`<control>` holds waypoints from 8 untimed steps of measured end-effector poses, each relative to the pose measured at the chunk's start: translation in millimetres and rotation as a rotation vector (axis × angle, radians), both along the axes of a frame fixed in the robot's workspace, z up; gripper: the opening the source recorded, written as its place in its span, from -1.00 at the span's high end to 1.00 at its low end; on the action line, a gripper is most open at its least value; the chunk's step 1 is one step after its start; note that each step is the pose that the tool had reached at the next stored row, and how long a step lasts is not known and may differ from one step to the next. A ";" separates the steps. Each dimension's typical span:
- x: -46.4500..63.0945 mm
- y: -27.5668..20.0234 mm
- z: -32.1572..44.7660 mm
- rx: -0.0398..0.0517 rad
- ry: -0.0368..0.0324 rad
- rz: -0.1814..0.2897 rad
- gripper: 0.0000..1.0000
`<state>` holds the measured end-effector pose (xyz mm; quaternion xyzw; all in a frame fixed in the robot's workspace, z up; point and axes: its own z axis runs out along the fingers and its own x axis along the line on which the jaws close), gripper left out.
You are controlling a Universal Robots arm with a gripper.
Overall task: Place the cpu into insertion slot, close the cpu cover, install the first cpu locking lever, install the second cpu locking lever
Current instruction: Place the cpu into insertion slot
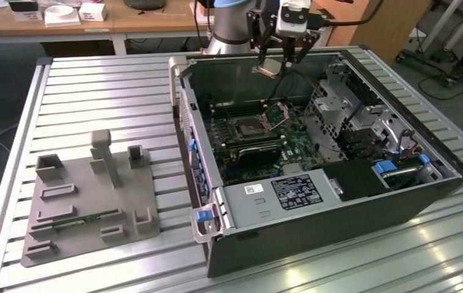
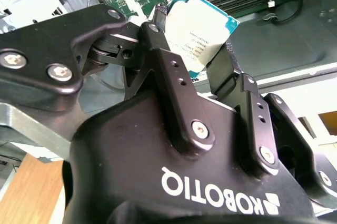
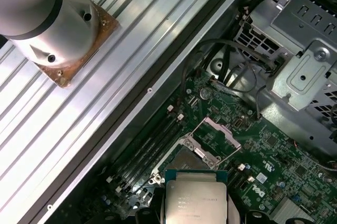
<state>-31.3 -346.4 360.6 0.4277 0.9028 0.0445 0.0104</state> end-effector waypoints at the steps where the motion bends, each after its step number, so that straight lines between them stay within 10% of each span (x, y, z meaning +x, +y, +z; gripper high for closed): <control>1: 0.0 0.0 0.0 -0.0001 0.0000 -0.004 -0.08; 8: 0.0 0.0 -0.5 0.0000 -0.0001 -0.054 -0.08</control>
